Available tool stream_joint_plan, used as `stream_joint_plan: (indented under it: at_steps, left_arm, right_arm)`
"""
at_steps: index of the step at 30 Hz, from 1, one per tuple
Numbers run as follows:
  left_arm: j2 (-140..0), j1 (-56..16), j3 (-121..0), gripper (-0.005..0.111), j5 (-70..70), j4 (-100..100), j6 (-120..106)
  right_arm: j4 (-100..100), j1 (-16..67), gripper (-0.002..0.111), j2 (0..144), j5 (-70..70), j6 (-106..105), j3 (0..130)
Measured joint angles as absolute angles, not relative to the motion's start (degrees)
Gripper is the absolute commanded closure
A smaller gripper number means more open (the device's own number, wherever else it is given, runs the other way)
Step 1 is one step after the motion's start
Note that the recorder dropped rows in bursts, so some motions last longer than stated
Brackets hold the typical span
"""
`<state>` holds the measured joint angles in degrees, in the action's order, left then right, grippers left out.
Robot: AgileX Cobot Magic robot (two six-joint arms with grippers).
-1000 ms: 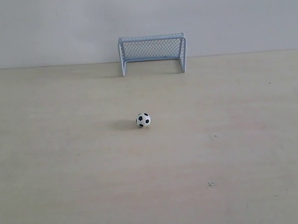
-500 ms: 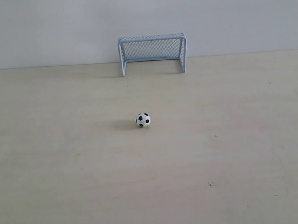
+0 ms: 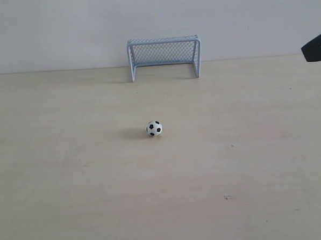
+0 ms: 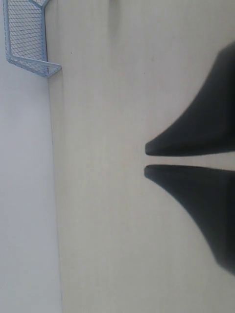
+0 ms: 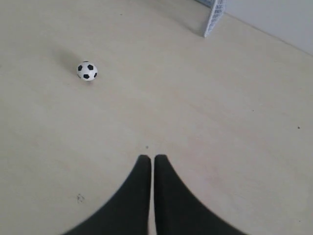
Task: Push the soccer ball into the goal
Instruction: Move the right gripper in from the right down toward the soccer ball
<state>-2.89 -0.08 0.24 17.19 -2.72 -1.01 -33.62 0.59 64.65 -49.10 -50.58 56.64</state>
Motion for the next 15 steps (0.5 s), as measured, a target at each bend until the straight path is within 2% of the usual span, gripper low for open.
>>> stream_joint_plan:
  at_steps: [15]
  left_arm:
    - [-2.9,-0.1,0.2,0.1,17.2,-2.7,-1.0]
  right_arm:
    - [-37.9,0.6,0.108,75.0,-57.1,-56.3,65.2]
